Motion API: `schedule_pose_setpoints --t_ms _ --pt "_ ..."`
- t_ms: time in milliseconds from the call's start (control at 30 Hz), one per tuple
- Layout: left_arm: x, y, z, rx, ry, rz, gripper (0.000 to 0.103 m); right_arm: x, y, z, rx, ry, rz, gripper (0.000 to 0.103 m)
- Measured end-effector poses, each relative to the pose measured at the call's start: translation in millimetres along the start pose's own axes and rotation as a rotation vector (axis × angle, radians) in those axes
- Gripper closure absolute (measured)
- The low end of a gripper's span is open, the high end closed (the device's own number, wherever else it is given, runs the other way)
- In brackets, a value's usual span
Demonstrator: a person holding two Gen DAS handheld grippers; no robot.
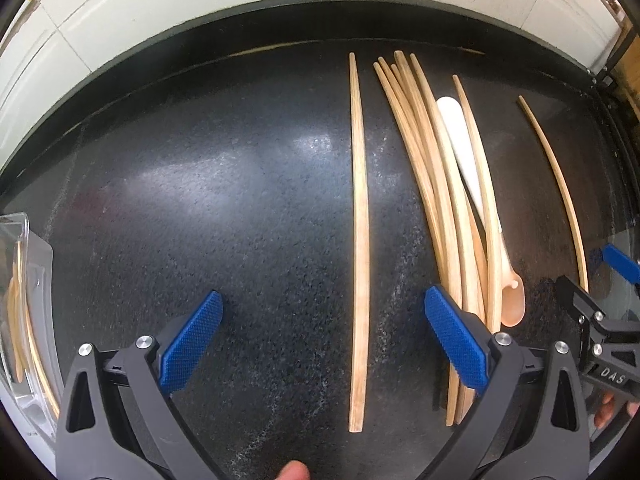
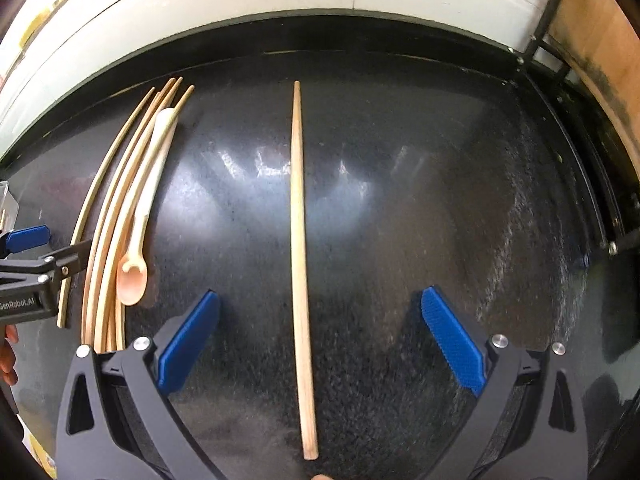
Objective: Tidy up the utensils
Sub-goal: 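Move both open tools back to the remaining chopsticks, then grasp a chopstick with the left tool while the right tool grasps another chopstick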
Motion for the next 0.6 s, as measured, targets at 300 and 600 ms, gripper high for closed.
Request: schedule_pose_setpoints --t_ms 300,600 --pt "4 6 1 0.015 -0.003 -0.009 0.005 -7 18 -10 -0.020 0.018 0.024 0.005" --pt "6 -7 5 0.016 0.005 0.006 0.005 -6 30 -21 -0.015 0.028 0.035 0.017"
Point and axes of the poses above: each gripper's, at about its wrist camera, not at the fingertips, and z roughly against the way its jaws point, x to its right, y to its top, the point moved 6 cm from there along -z, roughly the way its jaws point, and after that the axes turned 6 degrees about x, right-handed, at the moved point
